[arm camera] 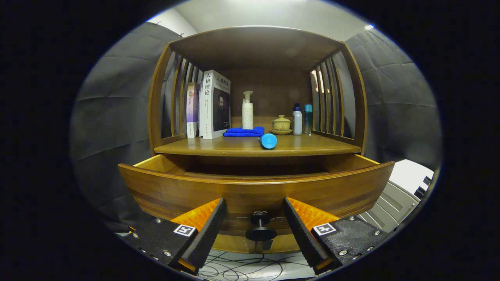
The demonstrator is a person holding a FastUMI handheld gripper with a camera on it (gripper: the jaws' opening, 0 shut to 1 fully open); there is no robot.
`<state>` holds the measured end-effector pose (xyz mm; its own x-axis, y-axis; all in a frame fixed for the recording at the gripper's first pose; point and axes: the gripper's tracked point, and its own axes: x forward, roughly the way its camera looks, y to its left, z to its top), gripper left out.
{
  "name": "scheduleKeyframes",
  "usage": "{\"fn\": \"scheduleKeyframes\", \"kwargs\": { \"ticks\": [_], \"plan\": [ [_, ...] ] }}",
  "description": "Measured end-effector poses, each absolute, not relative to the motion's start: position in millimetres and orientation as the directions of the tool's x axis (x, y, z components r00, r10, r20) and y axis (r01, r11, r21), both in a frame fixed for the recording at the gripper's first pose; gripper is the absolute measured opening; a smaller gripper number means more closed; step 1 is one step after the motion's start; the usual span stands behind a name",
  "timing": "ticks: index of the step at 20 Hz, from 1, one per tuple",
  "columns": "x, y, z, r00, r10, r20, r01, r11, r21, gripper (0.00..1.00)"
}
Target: Pull open the drawer, take out the items inside it, and place them on the countertop above the cabinet.
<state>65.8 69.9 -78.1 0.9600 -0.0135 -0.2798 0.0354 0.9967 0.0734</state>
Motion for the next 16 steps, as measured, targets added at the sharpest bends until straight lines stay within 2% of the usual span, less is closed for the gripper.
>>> {"fn": "scheduleKeyframes", "kwargs": {
  "ticks": [16],
  "plan": [
    [105, 68, -84, 0.963, -0.009, -0.271, 0.032, 0.996, 0.081, 0.94]
  ]
}}
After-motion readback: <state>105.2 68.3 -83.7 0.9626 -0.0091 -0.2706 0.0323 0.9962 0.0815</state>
